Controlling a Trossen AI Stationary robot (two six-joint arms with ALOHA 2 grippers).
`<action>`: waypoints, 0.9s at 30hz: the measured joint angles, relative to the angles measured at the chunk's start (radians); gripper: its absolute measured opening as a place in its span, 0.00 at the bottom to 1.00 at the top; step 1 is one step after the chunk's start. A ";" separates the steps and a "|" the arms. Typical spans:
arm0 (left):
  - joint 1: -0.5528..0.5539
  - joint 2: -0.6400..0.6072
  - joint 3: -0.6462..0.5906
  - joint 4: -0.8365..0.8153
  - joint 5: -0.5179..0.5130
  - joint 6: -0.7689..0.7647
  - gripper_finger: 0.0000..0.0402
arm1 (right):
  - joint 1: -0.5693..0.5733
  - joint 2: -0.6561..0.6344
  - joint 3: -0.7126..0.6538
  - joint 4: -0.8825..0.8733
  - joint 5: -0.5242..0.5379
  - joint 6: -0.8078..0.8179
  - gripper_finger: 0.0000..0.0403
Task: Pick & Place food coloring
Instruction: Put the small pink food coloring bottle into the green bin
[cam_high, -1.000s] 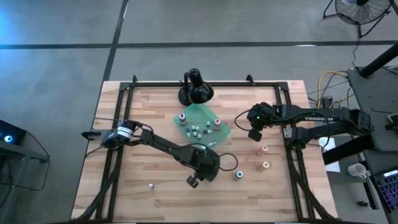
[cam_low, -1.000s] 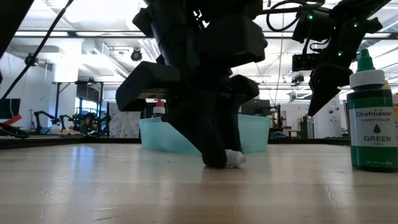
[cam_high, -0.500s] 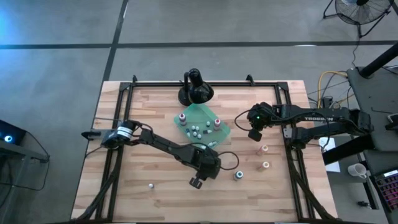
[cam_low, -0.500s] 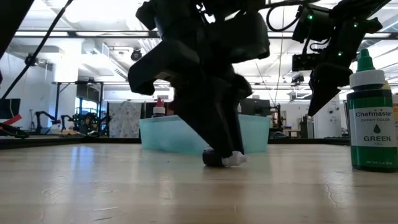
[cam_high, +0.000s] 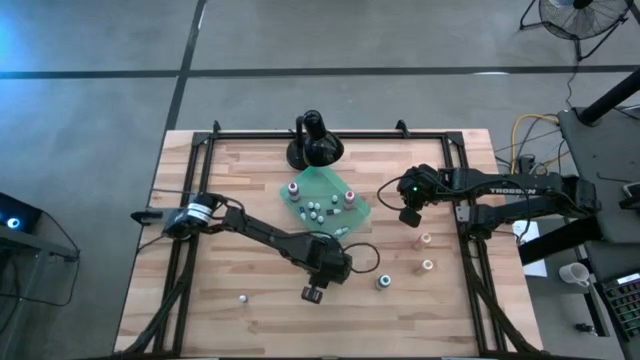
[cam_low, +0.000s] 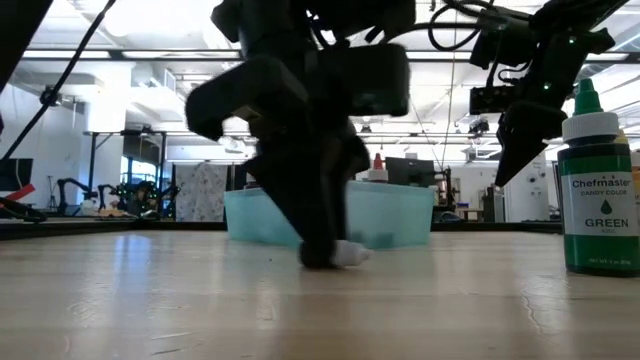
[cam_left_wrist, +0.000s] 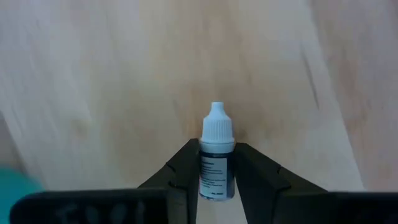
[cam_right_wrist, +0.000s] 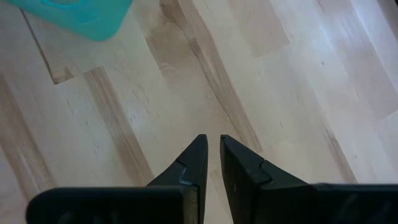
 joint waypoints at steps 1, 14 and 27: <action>0.000 -0.001 0.001 -0.024 0.000 -0.022 0.16 | 0.000 0.000 0.000 0.000 0.000 0.000 0.09; -0.008 -0.007 0.002 -0.280 0.075 -0.422 0.17 | 0.000 0.000 0.000 0.000 0.000 0.000 0.09; -0.027 -0.045 -0.001 -0.266 -0.020 -0.441 0.21 | 0.000 0.000 -0.003 0.008 0.000 0.000 0.09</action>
